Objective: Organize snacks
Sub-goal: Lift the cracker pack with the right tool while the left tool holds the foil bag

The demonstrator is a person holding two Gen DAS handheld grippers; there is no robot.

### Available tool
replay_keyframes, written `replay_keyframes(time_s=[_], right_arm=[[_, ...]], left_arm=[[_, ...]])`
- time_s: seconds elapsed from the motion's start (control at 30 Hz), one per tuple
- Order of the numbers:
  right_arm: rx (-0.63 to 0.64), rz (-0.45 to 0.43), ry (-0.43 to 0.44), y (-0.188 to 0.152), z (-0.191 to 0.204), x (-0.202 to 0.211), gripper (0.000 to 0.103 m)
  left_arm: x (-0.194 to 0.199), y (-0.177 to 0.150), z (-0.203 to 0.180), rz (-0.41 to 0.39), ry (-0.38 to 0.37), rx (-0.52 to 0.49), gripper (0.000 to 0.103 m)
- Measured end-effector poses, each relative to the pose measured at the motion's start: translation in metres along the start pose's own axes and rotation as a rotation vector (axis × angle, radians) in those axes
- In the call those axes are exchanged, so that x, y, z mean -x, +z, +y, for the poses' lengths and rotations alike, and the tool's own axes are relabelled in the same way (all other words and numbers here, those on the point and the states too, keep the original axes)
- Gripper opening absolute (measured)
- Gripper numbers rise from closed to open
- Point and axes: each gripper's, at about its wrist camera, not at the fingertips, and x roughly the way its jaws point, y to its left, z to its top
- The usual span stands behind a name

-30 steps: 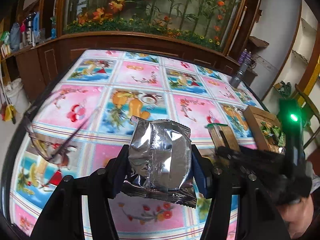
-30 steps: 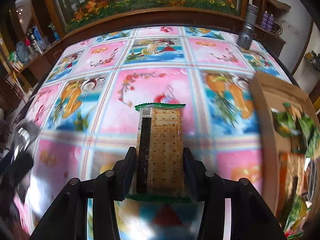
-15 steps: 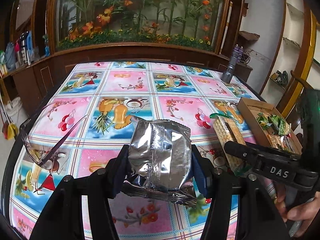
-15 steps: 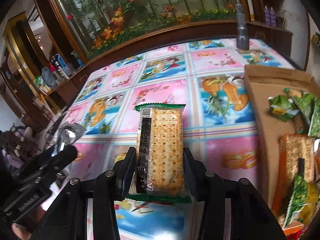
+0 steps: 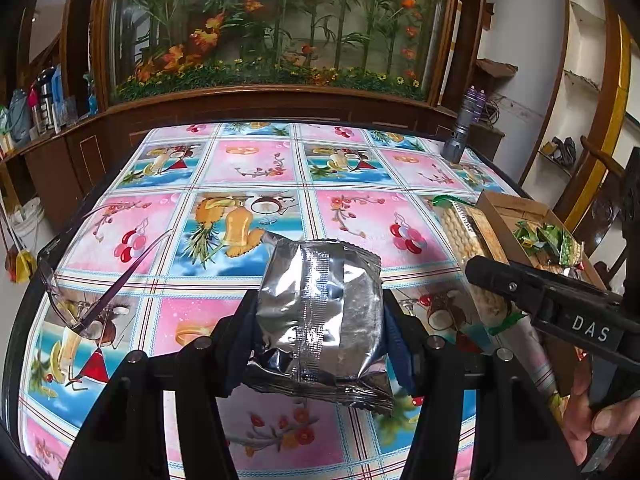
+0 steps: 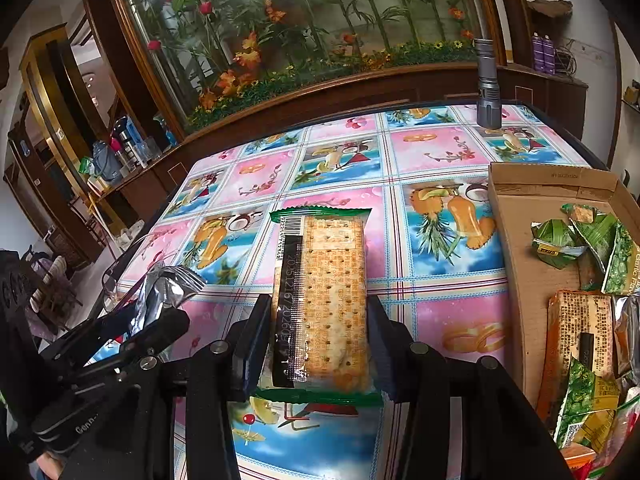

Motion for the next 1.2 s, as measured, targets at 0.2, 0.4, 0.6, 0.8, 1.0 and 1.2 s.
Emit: replay_keyframes(time_s=[0.2, 0.4, 0.6, 0.8, 1.0, 1.2], right_arm=[[-0.002, -0.002, -0.004, 0.001, -0.002, -0.001, 0.050], [0.005, -0.012, -0.008, 0.002, -0.002, 0.000, 0.050], [0.017, -0.014, -0.004, 0.001, 0.001, 0.000, 0.050], [0.032, -0.032, -0.003, 0.000, 0.004, 0.003, 0.050], [0.037, -0.028, 0.009, -0.002, 0.007, 0.003, 0.050], [0.055, -0.043, 0.014, -0.003, 0.012, 0.007, 0.050]], left_arm=[[0.001, 0.000, -0.001, -0.008, -0.002, -0.007, 0.057], [0.004, 0.001, -0.004, -0.031, 0.016, -0.024, 0.057], [0.009, 0.000, -0.010, -0.068, 0.069, -0.055, 0.057], [0.013, 0.000, -0.015, -0.095, 0.113, -0.088, 0.057], [0.018, -0.001, -0.020, -0.134, 0.159, -0.117, 0.058], [0.021, -0.003, -0.025, -0.158, 0.192, -0.146, 0.058]])
